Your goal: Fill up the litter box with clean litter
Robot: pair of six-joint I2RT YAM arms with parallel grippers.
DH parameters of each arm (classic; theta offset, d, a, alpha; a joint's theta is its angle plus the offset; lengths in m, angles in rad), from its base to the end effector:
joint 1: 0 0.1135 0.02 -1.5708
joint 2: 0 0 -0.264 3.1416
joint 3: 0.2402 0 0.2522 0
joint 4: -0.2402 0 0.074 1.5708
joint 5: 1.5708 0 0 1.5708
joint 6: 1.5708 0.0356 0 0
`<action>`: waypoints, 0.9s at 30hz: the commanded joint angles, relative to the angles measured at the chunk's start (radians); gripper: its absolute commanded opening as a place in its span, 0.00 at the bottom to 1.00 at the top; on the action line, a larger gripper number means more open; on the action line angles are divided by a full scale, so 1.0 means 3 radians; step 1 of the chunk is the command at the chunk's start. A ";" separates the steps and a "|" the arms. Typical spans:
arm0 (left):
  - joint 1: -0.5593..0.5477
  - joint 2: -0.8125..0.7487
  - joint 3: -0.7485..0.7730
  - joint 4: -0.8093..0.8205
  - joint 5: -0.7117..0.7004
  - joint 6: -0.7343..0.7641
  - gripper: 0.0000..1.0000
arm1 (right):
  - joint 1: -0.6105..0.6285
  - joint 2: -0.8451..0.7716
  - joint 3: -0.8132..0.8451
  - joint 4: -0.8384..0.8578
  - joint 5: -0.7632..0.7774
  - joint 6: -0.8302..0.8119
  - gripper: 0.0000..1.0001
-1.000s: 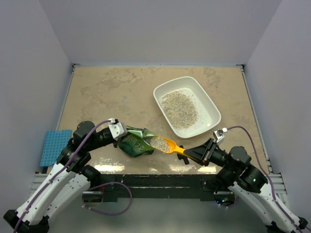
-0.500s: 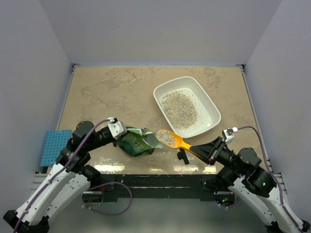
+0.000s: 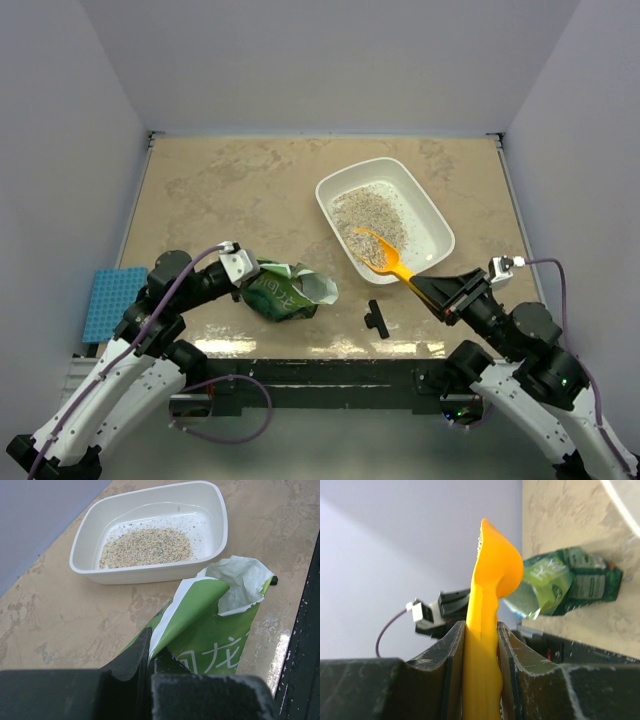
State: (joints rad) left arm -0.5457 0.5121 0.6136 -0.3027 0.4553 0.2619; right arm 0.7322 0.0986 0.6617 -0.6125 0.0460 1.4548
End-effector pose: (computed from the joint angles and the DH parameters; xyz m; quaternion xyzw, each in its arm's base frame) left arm 0.1041 -0.0815 0.3062 0.4278 0.6378 -0.2602 0.5853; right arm 0.0322 0.0267 0.3156 0.2708 0.6718 0.6046 0.3314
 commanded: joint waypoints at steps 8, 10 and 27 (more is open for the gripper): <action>-0.0022 0.0016 0.0107 0.0063 0.0241 -0.0116 0.00 | -0.0002 0.0111 -0.0333 0.0277 0.1395 0.0177 0.00; -0.0022 0.0011 0.0102 0.0083 0.0262 -0.0147 0.00 | -0.0002 0.0121 -0.0486 0.0303 0.1539 0.0172 0.00; -0.0022 -0.0101 -0.0005 0.0048 0.0022 -0.0224 0.00 | -0.0002 0.1992 -0.0498 0.0860 0.2035 -0.0967 0.00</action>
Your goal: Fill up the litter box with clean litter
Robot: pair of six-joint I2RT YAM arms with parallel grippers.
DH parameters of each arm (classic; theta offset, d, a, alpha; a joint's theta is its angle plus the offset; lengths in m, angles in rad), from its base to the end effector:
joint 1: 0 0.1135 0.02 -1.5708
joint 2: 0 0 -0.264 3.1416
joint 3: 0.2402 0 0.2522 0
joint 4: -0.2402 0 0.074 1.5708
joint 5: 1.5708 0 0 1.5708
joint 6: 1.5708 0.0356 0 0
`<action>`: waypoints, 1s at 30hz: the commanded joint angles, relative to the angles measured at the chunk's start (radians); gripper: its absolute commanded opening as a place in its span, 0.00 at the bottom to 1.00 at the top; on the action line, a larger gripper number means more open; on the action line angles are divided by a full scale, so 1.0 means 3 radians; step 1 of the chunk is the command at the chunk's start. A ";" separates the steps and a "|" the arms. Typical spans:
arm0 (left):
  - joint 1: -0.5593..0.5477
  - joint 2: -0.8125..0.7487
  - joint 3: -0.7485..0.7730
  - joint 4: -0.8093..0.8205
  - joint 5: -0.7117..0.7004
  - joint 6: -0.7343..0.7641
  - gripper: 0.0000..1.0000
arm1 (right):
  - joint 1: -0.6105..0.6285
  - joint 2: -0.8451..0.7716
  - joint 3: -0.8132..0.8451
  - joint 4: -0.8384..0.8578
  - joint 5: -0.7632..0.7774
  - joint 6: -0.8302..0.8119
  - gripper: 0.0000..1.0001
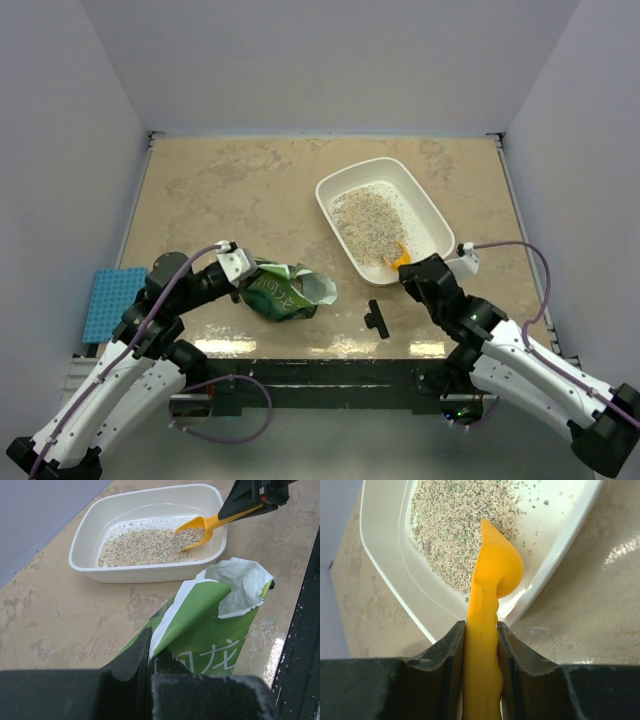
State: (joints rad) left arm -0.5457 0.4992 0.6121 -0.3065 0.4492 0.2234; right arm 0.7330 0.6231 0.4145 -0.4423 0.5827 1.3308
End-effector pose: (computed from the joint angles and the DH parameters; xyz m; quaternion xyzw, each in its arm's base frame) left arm 0.1022 -0.0801 0.3067 0.4136 0.6447 -0.2691 0.5839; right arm 0.1173 0.0793 0.2127 0.3746 0.7827 0.2328 0.4391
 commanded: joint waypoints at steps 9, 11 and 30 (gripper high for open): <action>-0.0022 -0.0043 0.0051 0.0020 -0.0025 -0.0105 0.00 | -0.0004 0.1378 0.1404 0.0017 0.0435 -0.1771 0.00; -0.0022 -0.0053 0.0056 0.0009 -0.0025 -0.0100 0.00 | -0.0004 0.1563 0.1650 -0.0024 0.0415 -0.2051 0.00; -0.0022 -0.0028 0.0087 -0.0073 -0.0158 -0.0054 0.00 | 0.0175 0.2520 0.2939 -0.1082 0.1402 -0.3188 0.00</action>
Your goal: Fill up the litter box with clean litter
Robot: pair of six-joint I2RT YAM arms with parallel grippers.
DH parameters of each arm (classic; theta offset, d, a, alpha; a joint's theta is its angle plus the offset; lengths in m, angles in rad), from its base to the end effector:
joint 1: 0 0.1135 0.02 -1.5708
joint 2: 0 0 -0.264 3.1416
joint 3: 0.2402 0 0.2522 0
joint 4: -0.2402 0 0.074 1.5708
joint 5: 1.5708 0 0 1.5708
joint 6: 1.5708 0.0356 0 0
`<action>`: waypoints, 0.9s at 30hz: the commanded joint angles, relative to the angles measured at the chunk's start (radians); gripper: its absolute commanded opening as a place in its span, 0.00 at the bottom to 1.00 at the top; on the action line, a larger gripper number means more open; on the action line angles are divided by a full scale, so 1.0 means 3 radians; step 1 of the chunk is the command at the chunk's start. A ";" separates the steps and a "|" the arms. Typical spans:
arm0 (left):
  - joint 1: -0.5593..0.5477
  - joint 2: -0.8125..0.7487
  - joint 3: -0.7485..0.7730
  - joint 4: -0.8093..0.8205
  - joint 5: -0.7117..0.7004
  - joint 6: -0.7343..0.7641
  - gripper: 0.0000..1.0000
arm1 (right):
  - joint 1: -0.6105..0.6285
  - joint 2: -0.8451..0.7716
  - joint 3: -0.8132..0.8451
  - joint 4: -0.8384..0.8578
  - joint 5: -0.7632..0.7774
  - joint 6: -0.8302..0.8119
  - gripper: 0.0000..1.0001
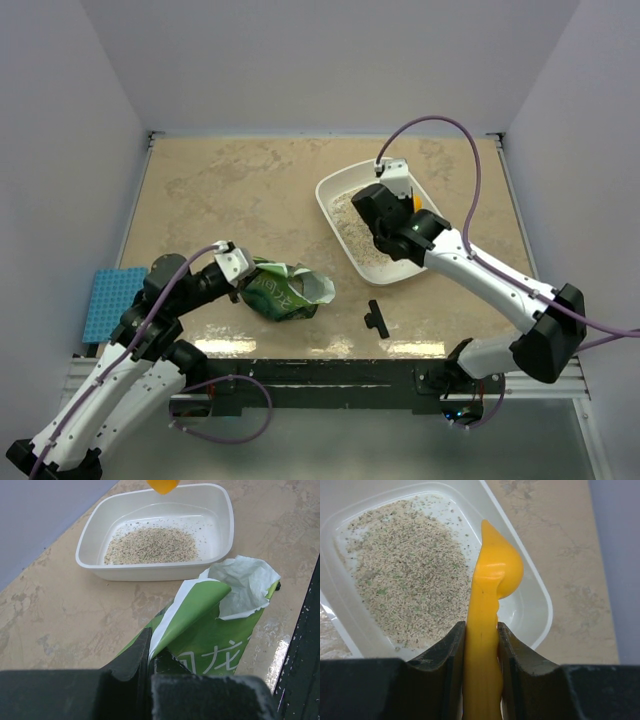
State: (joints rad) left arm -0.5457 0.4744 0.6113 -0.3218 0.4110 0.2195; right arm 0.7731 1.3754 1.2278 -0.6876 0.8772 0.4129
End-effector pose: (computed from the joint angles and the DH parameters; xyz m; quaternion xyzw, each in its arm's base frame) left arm 0.0990 -0.0768 0.3074 0.4021 0.6501 -0.2565 0.5916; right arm 0.2230 0.1793 0.3241 -0.0011 0.8585 -0.1467 0.4914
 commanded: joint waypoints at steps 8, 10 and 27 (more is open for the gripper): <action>-0.0022 0.0188 0.0130 0.0034 0.0041 -0.0067 0.00 | 0.0036 -0.0764 0.0677 -0.0172 -0.1230 -0.0129 0.00; -0.0022 0.0203 0.0140 0.0040 0.0051 -0.0067 0.00 | 0.0036 -0.0867 0.0851 -0.0310 -0.1704 -0.0012 0.00; -0.0017 0.0316 0.0217 0.0096 -0.0030 -0.0047 0.00 | 0.0036 -0.1333 0.0995 -0.1001 -0.3808 0.0515 0.00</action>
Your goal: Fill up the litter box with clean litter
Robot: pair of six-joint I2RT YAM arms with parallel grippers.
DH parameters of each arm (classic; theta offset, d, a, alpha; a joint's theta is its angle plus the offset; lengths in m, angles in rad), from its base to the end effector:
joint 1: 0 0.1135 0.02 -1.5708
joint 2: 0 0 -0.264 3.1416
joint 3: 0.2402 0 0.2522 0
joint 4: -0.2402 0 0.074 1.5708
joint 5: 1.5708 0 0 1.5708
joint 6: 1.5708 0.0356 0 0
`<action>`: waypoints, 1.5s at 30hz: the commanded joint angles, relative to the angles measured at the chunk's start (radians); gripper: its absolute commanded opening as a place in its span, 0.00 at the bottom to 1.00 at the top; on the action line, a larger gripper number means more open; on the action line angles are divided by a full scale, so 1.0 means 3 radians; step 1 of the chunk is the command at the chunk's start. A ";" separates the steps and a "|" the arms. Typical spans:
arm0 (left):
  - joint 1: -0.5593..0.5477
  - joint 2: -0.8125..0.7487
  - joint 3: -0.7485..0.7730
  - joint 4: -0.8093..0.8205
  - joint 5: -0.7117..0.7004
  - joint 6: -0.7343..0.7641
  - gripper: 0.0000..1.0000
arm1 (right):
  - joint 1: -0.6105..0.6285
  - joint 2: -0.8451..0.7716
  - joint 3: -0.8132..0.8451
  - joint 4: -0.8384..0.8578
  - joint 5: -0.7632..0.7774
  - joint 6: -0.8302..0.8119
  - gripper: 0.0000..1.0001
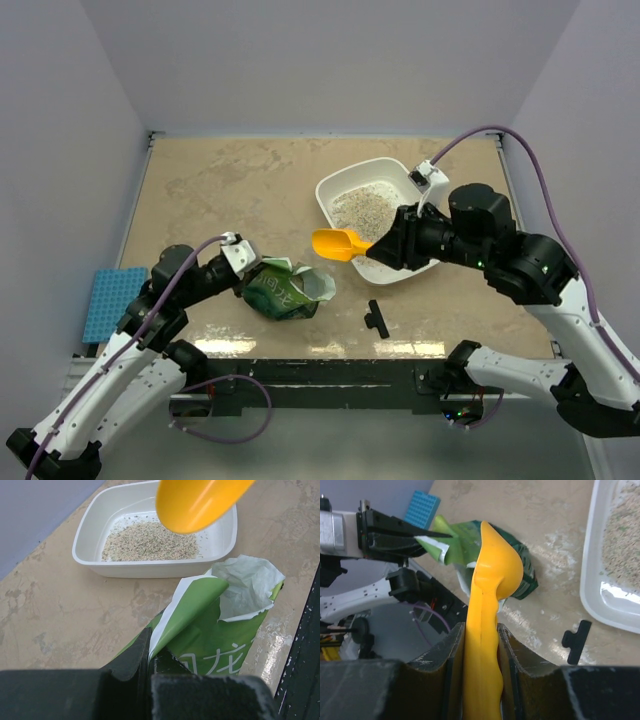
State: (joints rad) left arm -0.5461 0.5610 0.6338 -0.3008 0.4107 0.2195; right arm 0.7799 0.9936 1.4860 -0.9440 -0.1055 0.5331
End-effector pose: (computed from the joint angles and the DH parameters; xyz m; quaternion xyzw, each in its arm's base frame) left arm 0.1125 -0.0850 0.3075 0.4040 0.6636 -0.2565 0.5750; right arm 0.1125 0.1165 0.4557 -0.1319 0.8364 0.3589 0.3926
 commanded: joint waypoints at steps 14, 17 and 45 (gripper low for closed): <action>-0.0021 -0.0024 0.0168 0.0031 -0.0034 -0.0077 0.00 | 0.0018 -0.0085 -0.0218 -0.0315 -0.0702 0.0074 0.00; -0.0021 -0.0060 0.0168 0.0026 -0.0034 -0.0082 0.00 | 0.0013 -0.0024 -0.0295 -0.0198 -0.0717 0.0084 0.00; -0.0026 -0.0044 -0.0052 0.0450 0.0232 -0.0164 0.00 | 0.0013 0.0963 -0.0418 0.0007 -0.0206 0.0529 0.00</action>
State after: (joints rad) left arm -0.5465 0.5606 0.6289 -0.2695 0.4347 0.2058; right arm 0.7921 1.2446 1.3884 -0.9749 -0.2790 0.6567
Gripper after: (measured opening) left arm 0.018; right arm 0.298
